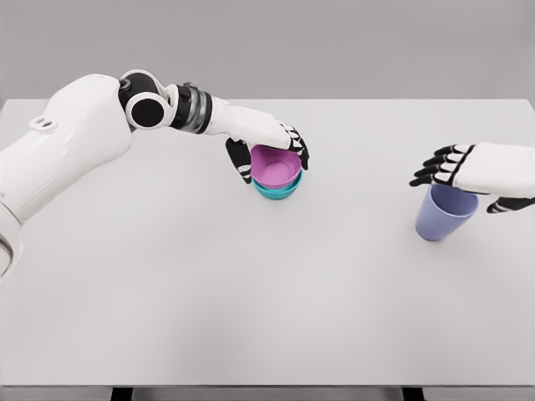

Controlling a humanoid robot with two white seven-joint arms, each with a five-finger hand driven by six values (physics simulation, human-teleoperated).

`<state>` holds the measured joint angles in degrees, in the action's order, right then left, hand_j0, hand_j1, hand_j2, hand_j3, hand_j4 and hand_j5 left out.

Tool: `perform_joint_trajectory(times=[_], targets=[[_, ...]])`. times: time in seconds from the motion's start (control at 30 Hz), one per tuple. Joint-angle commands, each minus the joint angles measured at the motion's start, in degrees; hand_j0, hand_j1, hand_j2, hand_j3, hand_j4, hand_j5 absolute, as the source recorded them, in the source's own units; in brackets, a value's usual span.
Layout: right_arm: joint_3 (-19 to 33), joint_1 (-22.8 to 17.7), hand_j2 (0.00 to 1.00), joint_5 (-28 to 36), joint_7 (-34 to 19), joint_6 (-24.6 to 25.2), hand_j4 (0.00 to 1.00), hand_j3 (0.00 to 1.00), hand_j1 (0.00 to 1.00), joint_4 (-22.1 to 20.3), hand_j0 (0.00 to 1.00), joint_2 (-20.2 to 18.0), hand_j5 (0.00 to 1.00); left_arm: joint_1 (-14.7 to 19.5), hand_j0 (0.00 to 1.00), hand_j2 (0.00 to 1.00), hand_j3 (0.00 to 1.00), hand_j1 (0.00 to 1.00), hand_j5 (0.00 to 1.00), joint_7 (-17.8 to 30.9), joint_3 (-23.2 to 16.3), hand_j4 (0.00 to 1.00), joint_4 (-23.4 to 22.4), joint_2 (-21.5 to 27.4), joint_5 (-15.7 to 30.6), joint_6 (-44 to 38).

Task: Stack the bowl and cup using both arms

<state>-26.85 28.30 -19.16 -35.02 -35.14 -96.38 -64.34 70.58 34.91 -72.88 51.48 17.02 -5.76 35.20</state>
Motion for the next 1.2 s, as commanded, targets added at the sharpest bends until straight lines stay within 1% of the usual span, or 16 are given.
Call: perform_joint_trajectory(times=[0.0,0.23,0.5,0.53,0.63,0.97,1.03,1.07,1.1,1.17], targets=[[-0.4,0.0,1.00,-0.1,0.0,0.1,1.00,1.00,1.00,0.0,1.00,0.4,1.00,0.0,0.73,0.73,0.73,0.73,0.73,0.1,0.1,0.73,-0.3,-0.1,0.4,-0.2],[-2.5,0.0,1.00,-0.2,0.0,0.1,1.00,1.00,1.00,0.0,1.00,0.4,1.00,0.0,0.84,0.84,0.84,0.84,0.84,0.1,0.1,0.84,-0.6,-0.5,0.3,-0.2],[-2.5,0.7,1.00,-0.2,0.0,0.1,1.00,1.00,1.00,0.1,1.00,0.4,1.00,0.0,0.91,0.91,0.91,0.91,0.91,0.1,0.1,0.91,-0.6,-0.5,0.2,-0.2],[-2.4,0.7,1.00,-0.2,0.0,0.1,1.00,1.00,1.00,0.1,1.00,0.4,1.00,0.0,0.95,0.95,0.95,0.95,0.95,0.1,0.1,0.95,-0.5,-0.5,0.2,-0.2],[-2.4,0.7,1.00,-0.3,0.0,0.1,1.00,1.00,1.00,0.8,1.00,0.3,1.00,0.0,0.99,0.99,0.99,0.99,0.99,0.1,0.1,0.99,-0.5,-0.4,0.2,-0.2],[-2.4,1.1,1.00,-0.9,0.0,0.1,1.00,1.00,1.00,1.5,1.00,0.4,1.00,0.2,1.00,1.00,1.00,1.00,1.00,0.1,0.2,1.00,-0.3,-0.1,0.7,-0.2],[-2.4,1.1,1.00,-0.9,0.0,0.1,1.00,1.00,1.00,1.5,1.00,0.4,1.00,0.6,1.00,1.00,1.00,1.00,1.00,0.1,0.4,1.00,0.0,0.3,1.2,-0.2],[-2.4,1.1,1.00,-0.9,0.0,0.1,1.00,1.00,1.00,1.5,1.00,0.4,1.00,0.5,1.00,1.00,1.00,1.00,1.00,0.1,1.2,1.00,0.2,0.3,1.3,-0.2],[-2.4,1.1,1.00,-0.9,0.0,0.1,1.00,1.00,1.00,2.1,1.00,0.7,1.00,0.6,1.00,1.00,1.00,1.00,1.00,0.1,1.9,1.00,0.7,0.6,1.3,-0.2],[-2.5,1.1,1.00,-1.0,0.0,0.1,1.00,1.00,1.00,2.4,1.00,1.1,1.00,0.8,1.00,1.00,1.00,1.00,1.00,0.1,1.9,1.00,1.5,2.3,1.9,-0.2]])
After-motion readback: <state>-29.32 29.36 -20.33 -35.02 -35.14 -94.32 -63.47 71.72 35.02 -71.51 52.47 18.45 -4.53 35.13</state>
